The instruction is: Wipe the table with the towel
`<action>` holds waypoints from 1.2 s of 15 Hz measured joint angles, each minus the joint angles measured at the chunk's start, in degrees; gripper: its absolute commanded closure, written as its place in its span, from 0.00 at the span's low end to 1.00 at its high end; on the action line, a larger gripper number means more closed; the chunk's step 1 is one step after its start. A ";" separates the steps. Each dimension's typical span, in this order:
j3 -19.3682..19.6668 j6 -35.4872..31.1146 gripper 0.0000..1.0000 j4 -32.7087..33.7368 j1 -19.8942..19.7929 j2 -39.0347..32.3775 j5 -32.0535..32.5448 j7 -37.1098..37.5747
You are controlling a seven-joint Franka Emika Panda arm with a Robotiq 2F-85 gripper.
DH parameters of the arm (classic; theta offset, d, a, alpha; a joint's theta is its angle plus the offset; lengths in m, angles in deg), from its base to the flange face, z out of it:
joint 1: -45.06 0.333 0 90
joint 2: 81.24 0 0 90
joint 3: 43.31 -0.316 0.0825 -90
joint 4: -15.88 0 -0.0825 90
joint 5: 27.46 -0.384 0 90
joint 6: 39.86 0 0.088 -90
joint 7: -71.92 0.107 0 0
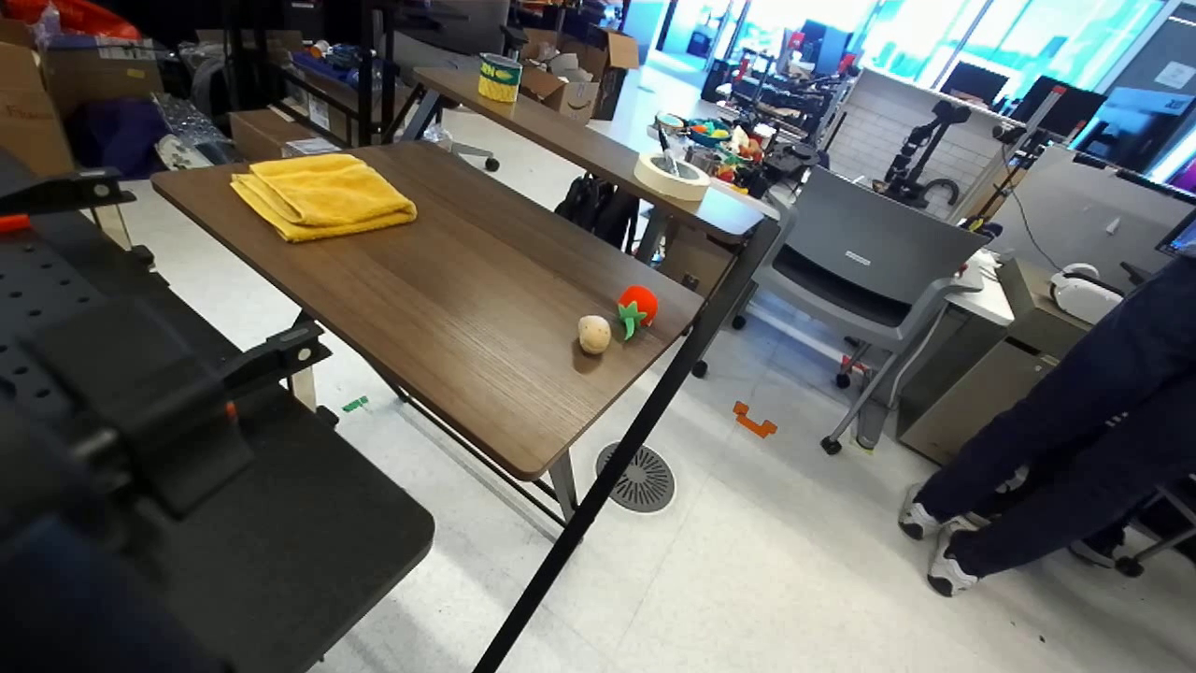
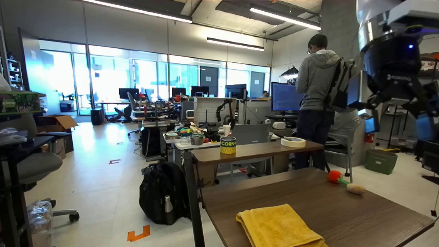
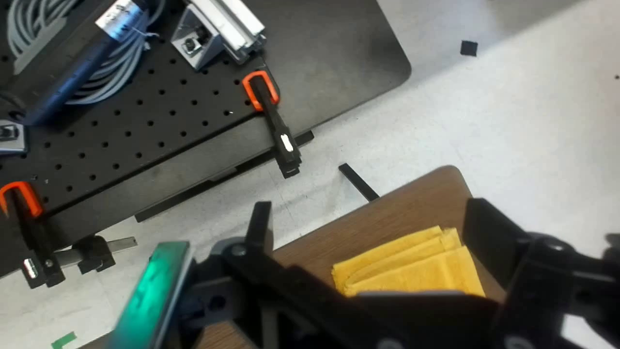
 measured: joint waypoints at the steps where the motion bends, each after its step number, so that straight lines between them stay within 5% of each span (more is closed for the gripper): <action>1: 0.37 0.56 0.00 -1.51 -0.01 1.36 0.80 -3.28; 7: -0.79 -6.58 0.00 -11.77 0.73 7.13 9.78 -11.92; 13: -2.26 -19.23 0.00 -5.22 3.52 0.67 -7.63 -10.38; 18: -0.34 -24.87 0.00 8.80 -0.19 -11.51 -21.30 -17.17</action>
